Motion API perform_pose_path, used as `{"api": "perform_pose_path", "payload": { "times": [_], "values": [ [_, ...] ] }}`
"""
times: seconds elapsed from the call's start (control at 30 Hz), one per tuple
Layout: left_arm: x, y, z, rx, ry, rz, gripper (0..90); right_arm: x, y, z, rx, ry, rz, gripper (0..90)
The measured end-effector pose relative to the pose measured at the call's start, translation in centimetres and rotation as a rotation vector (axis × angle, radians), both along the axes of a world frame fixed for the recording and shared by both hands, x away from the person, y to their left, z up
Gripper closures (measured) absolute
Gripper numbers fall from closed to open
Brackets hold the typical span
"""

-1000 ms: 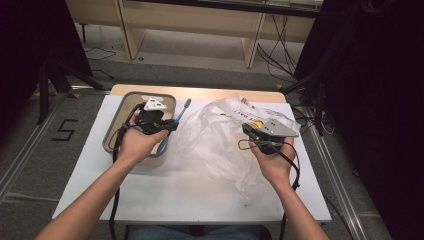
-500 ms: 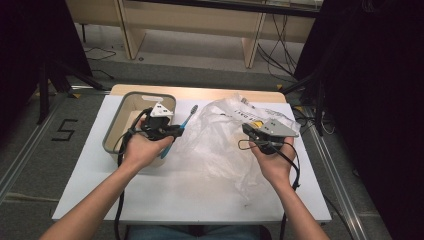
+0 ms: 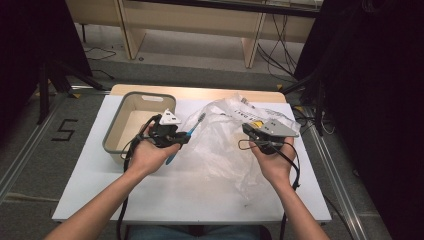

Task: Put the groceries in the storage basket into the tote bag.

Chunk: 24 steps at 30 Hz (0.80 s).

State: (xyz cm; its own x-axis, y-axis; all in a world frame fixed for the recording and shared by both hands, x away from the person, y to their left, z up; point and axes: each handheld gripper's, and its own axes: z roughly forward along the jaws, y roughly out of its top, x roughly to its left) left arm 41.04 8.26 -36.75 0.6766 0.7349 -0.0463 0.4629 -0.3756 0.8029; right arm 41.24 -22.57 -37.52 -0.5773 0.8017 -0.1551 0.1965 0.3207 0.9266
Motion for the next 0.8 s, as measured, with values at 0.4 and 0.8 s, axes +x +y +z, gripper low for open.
{"api": "perform_pose_path", "payload": {
  "times": [0.4, 0.8],
  "values": [
    [-0.9, -1.6, -1.1, 0.031, 0.018, -0.052, 78.6, 0.0, 0.0, 0.0, 0.000, -0.001, 0.000, 90.0],
    [-1.2, -3.8, -2.5, 0.057, 0.043, -0.095, 78.6, -0.1, 0.1, 0.2, 0.002, -0.001, 0.004, 90.0]
  ]
}}
